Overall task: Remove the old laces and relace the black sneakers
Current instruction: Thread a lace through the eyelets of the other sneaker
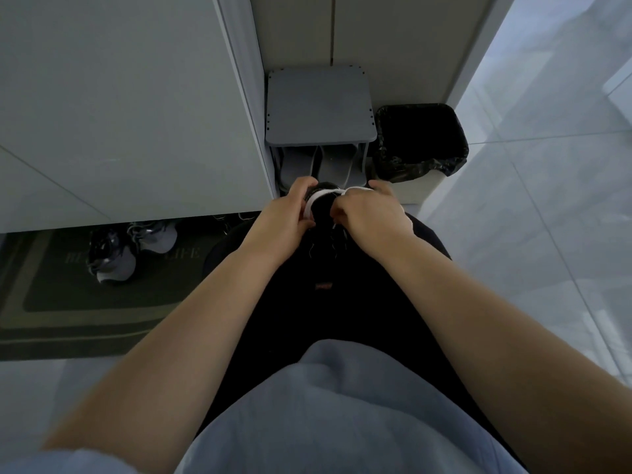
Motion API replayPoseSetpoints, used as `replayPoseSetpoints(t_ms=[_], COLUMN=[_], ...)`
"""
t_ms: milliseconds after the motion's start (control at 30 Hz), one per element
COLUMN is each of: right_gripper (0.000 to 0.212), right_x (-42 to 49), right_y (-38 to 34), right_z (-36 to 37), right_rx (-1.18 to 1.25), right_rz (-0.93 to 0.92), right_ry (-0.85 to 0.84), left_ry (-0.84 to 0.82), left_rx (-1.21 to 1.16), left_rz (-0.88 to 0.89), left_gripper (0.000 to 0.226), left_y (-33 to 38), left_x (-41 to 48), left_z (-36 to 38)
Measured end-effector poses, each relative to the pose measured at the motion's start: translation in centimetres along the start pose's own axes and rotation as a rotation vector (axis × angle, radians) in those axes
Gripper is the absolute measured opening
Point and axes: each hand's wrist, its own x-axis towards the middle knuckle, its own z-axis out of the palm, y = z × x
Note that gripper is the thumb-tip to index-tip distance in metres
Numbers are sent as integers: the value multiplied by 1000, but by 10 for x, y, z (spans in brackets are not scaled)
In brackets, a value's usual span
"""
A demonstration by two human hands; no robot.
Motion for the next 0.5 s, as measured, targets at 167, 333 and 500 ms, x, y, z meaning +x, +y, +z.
replayPoseSetpoints(t_ms=[167, 333, 500], right_gripper=[20, 23, 26], right_x=[1, -6, -10], right_y=[2, -2, -7], right_z=[7, 2, -4], right_rx=[83, 60, 41], right_rz=[41, 47, 36], right_ry=[-47, -34, -48], left_ry=[-3, 45, 88], left_rx=[44, 117, 156], left_rz=[-24, -79, -71], left_gripper=[59, 56, 58], left_y=[1, 0, 0], left_x=[0, -2, -9], left_z=[2, 3, 8])
